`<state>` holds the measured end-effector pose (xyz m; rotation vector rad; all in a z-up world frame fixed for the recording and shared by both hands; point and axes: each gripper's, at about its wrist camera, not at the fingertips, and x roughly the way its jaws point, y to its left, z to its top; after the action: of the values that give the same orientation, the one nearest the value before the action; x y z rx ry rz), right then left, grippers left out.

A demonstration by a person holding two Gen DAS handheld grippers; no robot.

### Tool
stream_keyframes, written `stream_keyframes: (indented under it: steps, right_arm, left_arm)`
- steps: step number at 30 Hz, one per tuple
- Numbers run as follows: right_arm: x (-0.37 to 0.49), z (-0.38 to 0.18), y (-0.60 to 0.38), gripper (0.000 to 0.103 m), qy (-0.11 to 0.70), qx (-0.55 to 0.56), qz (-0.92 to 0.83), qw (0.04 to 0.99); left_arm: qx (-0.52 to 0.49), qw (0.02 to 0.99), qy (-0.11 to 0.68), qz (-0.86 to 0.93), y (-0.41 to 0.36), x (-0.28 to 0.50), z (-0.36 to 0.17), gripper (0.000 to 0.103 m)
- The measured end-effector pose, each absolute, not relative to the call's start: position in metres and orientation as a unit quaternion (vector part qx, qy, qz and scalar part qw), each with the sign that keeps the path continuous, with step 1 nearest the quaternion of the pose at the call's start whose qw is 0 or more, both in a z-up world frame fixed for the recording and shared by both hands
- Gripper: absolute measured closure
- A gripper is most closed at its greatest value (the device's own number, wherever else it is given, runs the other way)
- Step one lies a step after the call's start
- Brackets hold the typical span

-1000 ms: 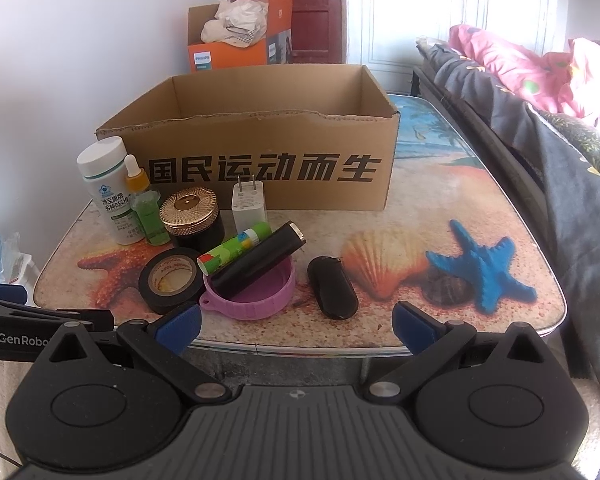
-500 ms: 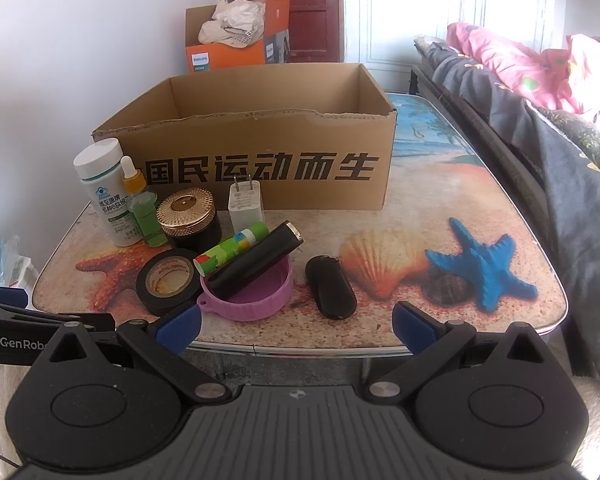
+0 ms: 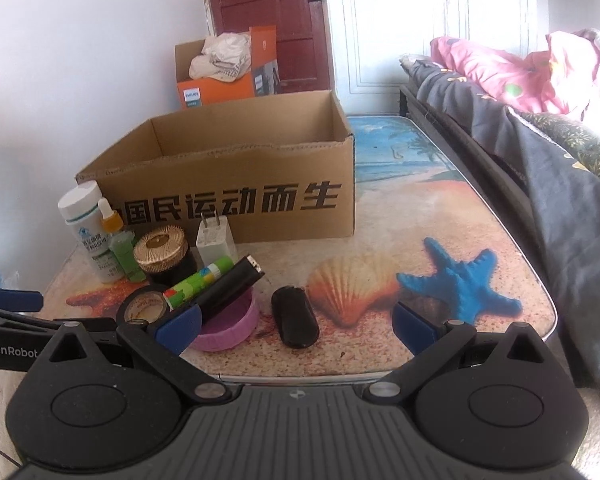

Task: Organize rigid objects
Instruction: 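Reach the right tool to the black cylinder and close on it, then lift the black cylinder with the right tool and carry it over the box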

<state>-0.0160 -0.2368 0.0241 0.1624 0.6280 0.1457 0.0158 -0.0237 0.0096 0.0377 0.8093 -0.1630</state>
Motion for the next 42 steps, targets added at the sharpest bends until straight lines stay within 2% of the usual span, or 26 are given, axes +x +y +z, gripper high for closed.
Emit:
stream_keyframes:
  steps: [3,5,6,8,10,11,13,14,16,18,20,23,25,34,37,42]
  right_arm:
    - [-0.006,0.032,-0.255,0.001,0.292,0.137,0.107,0.940]
    - [0.008,0.034,-0.264,0.009,0.293,0.172,0.134,0.931]
    - [0.017,0.033,-0.267,0.012,0.298,0.192,0.147,0.924]
    - [0.032,0.027,-0.271,0.024,0.310,0.221,0.164,0.910]
    - [0.048,0.018,-0.271,0.029,0.327,0.240,0.170,0.898]
    - [0.053,0.013,-0.270,0.032,0.334,0.248,0.173,0.893]
    - [0.062,0.003,-0.268,0.036,0.349,0.261,0.178,0.882]
    - [0.066,-0.002,-0.267,0.038,0.356,0.269,0.182,0.876]
    - [0.070,-0.009,-0.265,0.044,0.366,0.277,0.187,0.868]
    - [0.074,-0.016,-0.263,0.050,0.374,0.281,0.191,0.863]
    - [0.078,-0.021,-0.262,0.060,0.380,0.287,0.196,0.857]
    - [0.085,-0.027,-0.261,0.071,0.390,0.296,0.204,0.848]
    - [0.087,-0.030,-0.262,0.074,0.395,0.306,0.210,0.840]
    - [0.082,-0.021,-0.264,0.079,0.375,0.314,0.241,0.838]
    - [0.083,-0.023,-0.262,0.079,0.376,0.312,0.242,0.839]
    - [0.089,-0.025,-0.257,0.079,0.381,0.317,0.244,0.834]
  left_arm:
    - [0.013,0.925,0.360,-0.125,-0.033,0.017,0.015,0.002]
    - [0.027,0.926,0.347,-0.143,-0.043,0.019,0.017,0.004]
    - [0.037,0.927,0.342,-0.153,-0.050,0.020,0.017,0.008]
    - [0.055,0.924,0.336,-0.172,-0.063,0.022,0.016,0.015]
    - [0.068,0.920,0.336,-0.188,-0.074,0.025,0.013,0.031]
    - [0.075,0.918,0.336,-0.196,-0.079,0.027,0.012,0.034]
    - [0.086,0.915,0.338,-0.201,-0.087,0.031,0.008,0.046]
    - [0.090,0.913,0.342,-0.205,-0.087,0.032,0.005,0.048]
    - [0.092,0.909,0.347,-0.211,-0.089,0.035,0.003,0.060]
    - [0.095,0.906,0.353,-0.214,-0.091,0.038,0.000,0.063]
    - [0.099,0.903,0.360,-0.215,-0.092,0.042,-0.002,0.070]
    - [0.101,0.897,0.371,-0.216,-0.094,0.049,-0.006,0.072]
    - [0.105,0.895,0.374,-0.219,-0.094,0.050,-0.007,0.072]
    - [0.115,0.888,0.388,-0.218,-0.100,0.063,-0.014,0.072]
    - [0.115,0.888,0.391,-0.212,-0.099,0.067,-0.016,0.080]
    - [0.097,0.891,0.391,-0.211,-0.095,0.071,-0.016,0.082]
